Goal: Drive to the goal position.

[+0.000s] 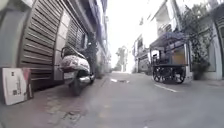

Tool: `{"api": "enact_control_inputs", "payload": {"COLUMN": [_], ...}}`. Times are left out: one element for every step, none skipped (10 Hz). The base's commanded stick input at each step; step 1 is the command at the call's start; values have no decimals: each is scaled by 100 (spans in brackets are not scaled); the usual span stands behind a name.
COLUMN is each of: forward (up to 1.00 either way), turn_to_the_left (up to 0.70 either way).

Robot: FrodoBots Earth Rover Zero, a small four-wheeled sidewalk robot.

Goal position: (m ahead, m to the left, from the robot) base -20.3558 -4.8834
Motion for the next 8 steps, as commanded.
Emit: {"api": "enact_control_inputs", "payload": {"forward": [0,0,0,0,0,0,0,0], "turn_to_the_left": [-70,-70,-70,-70,-70,-70,-70,-70]}}
